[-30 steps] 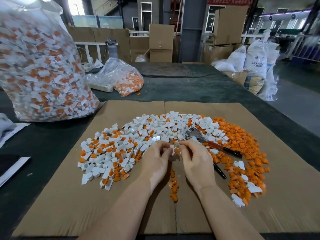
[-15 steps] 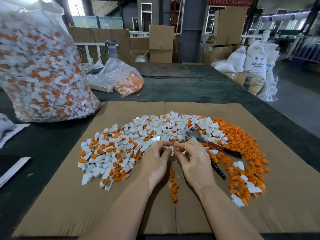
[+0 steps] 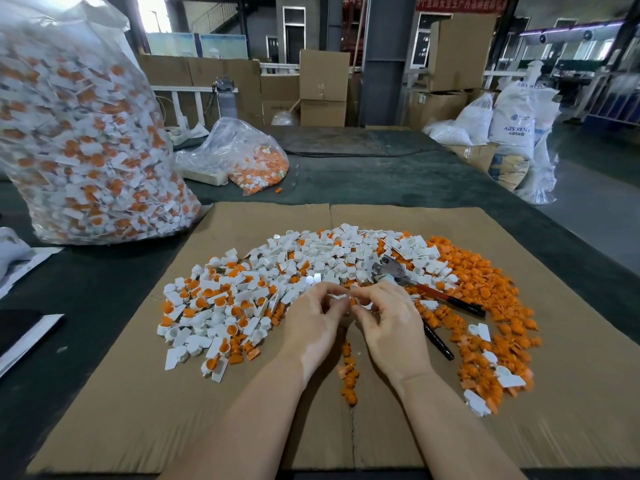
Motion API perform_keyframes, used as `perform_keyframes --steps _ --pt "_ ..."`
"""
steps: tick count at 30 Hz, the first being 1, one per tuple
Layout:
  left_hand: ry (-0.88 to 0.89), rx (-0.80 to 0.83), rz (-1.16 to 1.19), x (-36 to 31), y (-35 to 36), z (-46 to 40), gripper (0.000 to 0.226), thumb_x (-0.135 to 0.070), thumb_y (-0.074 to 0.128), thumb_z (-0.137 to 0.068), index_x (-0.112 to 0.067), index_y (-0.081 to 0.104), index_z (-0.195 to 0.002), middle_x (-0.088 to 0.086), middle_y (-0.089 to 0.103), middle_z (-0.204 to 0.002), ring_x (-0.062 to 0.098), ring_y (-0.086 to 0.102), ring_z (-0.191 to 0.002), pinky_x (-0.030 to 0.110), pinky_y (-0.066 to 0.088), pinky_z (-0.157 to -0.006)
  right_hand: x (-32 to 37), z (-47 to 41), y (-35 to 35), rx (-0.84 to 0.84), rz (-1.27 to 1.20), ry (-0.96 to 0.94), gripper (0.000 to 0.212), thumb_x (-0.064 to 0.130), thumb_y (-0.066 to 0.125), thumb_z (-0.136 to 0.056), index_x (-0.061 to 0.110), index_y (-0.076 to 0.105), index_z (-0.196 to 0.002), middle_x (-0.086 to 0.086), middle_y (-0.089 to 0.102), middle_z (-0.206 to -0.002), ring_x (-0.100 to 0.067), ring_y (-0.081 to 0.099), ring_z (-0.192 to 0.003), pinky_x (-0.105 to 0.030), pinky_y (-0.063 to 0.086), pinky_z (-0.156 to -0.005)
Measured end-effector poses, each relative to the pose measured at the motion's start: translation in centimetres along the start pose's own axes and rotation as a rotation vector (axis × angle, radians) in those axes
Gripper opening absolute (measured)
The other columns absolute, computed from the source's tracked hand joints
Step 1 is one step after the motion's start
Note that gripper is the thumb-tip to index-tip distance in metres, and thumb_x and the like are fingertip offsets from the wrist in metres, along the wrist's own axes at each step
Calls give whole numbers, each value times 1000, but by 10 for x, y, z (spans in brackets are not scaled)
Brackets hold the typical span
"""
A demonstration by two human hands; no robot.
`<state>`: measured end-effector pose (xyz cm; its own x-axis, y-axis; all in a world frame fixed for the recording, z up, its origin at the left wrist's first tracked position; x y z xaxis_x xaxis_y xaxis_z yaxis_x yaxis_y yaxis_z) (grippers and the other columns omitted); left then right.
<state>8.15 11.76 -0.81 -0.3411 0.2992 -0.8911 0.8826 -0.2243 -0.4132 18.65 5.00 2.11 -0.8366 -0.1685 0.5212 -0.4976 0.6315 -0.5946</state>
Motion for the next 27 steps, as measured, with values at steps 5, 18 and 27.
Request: perform_keyframes --steps 5,18,27 --pt "2 -8 -7 0 0 -1 8 -26 61 -90 -33 59 -90 -6 63 -72 4 57 -67 5 39 -57 0 0 1 9 17 -4 22 3 71 -79 11 71 -99 1 61 -84 -15 56 -86 -33 51 -81" --pt "-21 18 88 1 2 -6 3 -24 59 -92 -25 60 -94 -2 56 -68 10 51 -66 28 46 -68 -76 -8 -28 491 662 695 56 44 45 -88 20 36 -137 -9 26 -150 -29 25 -135 -56 8 -111" --pt "-141 -41 229 6 0 -13 5 -23 62 -91 -20 62 -94 2 61 -72 12 56 -68 17 44 -64 -53 -26 -40 379 737 485 47 51 45 -90 14 45 -119 -10 48 -127 -28 44 -115 -39 36 -94"
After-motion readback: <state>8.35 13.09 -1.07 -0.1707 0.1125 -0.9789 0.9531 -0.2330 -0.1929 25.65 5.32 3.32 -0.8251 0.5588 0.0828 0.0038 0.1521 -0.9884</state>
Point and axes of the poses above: each hand's wrist, its own z-axis away from the middle knuckle, its own y-axis out of the palm, x = y × z, the point moved 7 cm from there along -z, towards the middle knuckle
